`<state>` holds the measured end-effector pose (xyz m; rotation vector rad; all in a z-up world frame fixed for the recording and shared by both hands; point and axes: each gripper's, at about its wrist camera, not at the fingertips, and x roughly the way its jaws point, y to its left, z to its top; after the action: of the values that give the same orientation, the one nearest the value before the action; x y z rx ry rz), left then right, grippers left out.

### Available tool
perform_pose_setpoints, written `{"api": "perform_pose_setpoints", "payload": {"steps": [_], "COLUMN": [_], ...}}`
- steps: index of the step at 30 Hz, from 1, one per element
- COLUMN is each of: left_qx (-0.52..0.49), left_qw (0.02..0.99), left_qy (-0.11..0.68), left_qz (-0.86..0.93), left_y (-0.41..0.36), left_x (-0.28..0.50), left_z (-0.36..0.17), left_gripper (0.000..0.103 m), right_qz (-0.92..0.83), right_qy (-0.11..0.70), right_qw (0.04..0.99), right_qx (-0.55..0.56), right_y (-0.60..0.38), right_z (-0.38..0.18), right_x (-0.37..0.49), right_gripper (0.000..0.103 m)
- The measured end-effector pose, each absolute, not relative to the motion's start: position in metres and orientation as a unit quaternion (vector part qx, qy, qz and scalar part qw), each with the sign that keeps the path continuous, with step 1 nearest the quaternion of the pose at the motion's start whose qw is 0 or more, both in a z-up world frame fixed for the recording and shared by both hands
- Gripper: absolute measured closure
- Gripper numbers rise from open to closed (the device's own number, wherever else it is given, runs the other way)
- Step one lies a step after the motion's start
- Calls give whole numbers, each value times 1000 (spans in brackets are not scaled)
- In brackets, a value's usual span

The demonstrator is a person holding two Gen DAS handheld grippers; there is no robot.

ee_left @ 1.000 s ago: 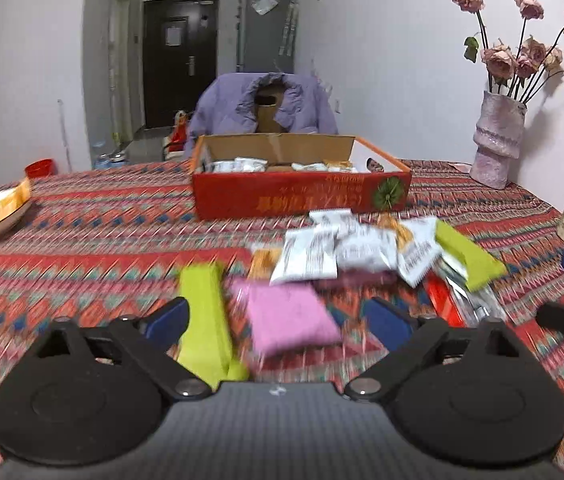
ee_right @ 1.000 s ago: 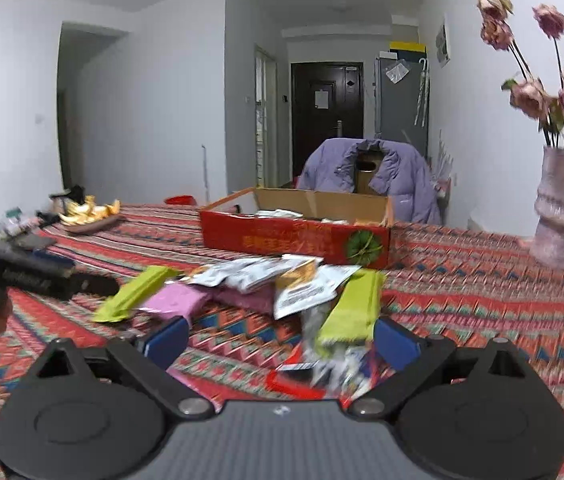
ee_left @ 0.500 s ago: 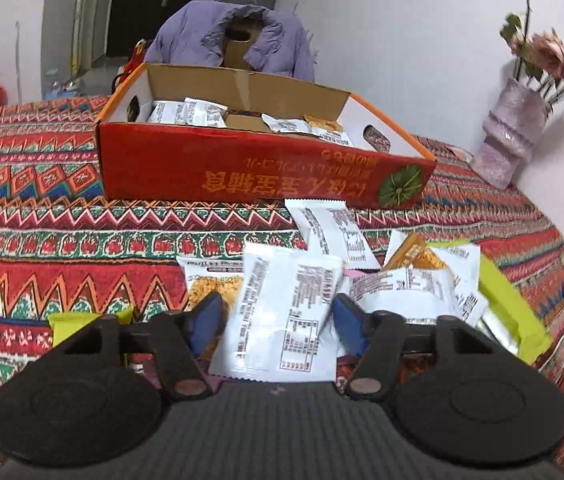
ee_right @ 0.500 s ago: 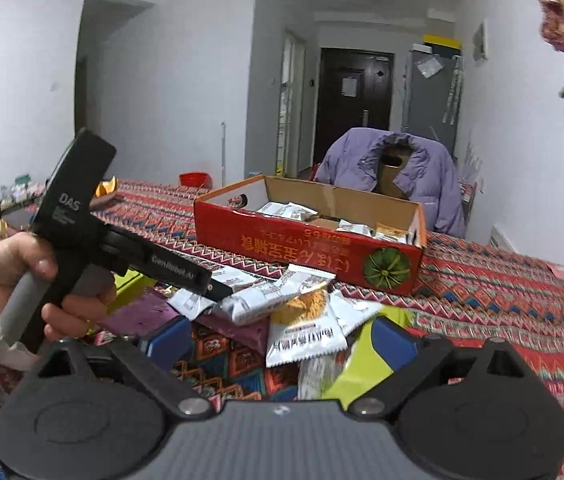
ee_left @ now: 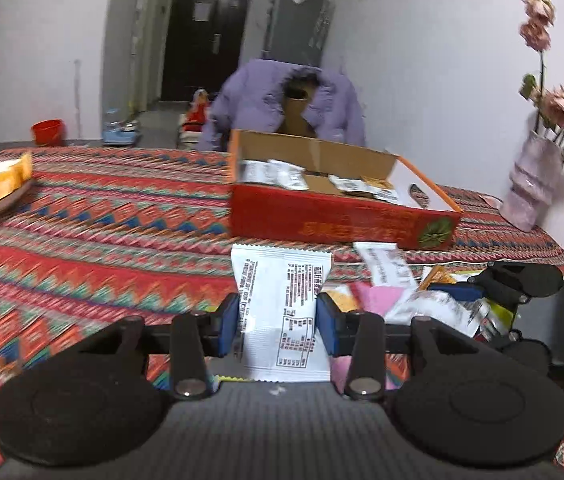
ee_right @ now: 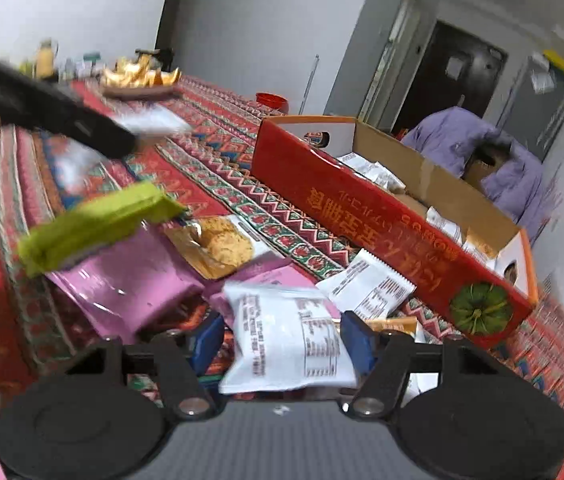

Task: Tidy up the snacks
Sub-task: 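Grasp a white packet with the left tool while the right tool grasps another, then carry both white packets over the cardboard box and open both tools inside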

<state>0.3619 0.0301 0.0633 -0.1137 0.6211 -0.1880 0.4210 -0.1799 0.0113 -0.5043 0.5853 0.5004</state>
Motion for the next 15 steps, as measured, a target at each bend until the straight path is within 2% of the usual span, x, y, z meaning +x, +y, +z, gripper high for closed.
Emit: {"api": "perform_pose_setpoints", "payload": {"steps": [7,15], "left_qx": [-54,-30], "left_qw": [956,967], "left_qy": [281,249], "left_qz": [-59,-46], "left_y": [41,24], "left_x": [319,253], "left_z": [73,84], "left_gripper": [62,62], "right_qz": [233,179], "right_qy": [277,257], "right_qw": [915,944], "right_qx": [-179,-106], "right_y": [-194,-230], "right_z": [33,69], "right_x": [400,305], "right_gripper": [55,55]}}
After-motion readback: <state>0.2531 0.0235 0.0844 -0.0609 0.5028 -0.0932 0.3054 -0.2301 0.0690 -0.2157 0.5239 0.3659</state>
